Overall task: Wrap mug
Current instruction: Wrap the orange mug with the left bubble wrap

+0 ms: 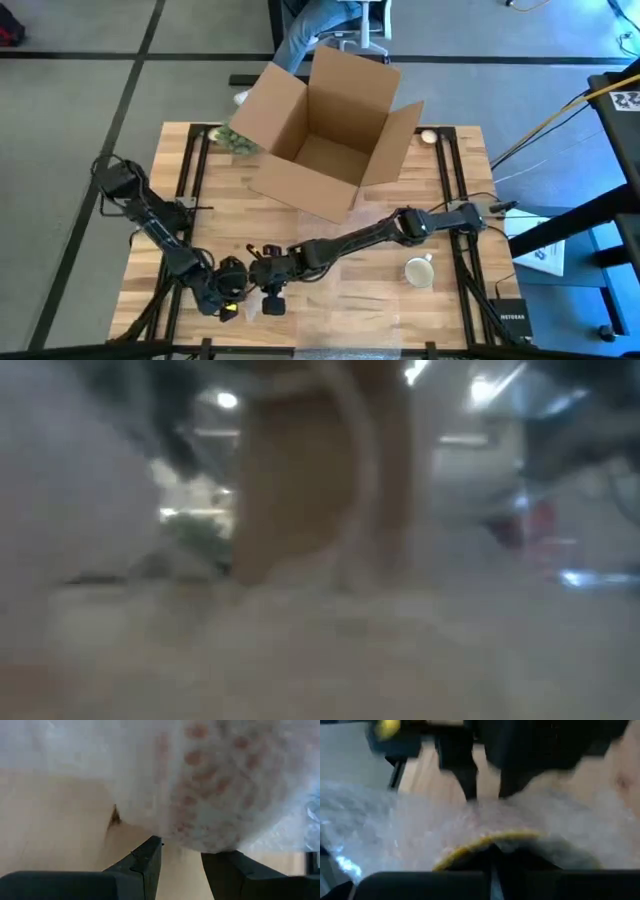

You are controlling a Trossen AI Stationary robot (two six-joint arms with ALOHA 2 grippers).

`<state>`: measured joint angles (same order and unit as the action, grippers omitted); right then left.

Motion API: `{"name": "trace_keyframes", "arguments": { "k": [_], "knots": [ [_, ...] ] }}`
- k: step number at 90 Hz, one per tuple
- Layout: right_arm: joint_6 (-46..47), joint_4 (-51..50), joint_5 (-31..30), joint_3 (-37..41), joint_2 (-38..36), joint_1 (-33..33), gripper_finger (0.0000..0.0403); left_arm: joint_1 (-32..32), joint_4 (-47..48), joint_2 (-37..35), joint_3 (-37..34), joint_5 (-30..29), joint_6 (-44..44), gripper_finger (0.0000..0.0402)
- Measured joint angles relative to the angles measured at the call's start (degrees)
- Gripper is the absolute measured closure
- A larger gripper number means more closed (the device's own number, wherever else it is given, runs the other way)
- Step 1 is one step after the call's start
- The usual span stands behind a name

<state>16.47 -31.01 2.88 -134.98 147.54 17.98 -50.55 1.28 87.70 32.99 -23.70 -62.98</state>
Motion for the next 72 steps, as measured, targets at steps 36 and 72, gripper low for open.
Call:
{"name": "trace_keyframes", "arguments": {
  "k": [36,72],
  "knots": [
    [-1.9,-13.9,-2.9,-0.2,-0.9,0.0,0.0402,7.1,-3.0,2.8,0.2,0.7,9.4,0.0282],
    [-5.3,-10.2,-4.7,0.0,-2.3,0.0,0.0402,0.5,10.6,-10.4,1.2,3.1,0.5,0.0282]
  ]
}}
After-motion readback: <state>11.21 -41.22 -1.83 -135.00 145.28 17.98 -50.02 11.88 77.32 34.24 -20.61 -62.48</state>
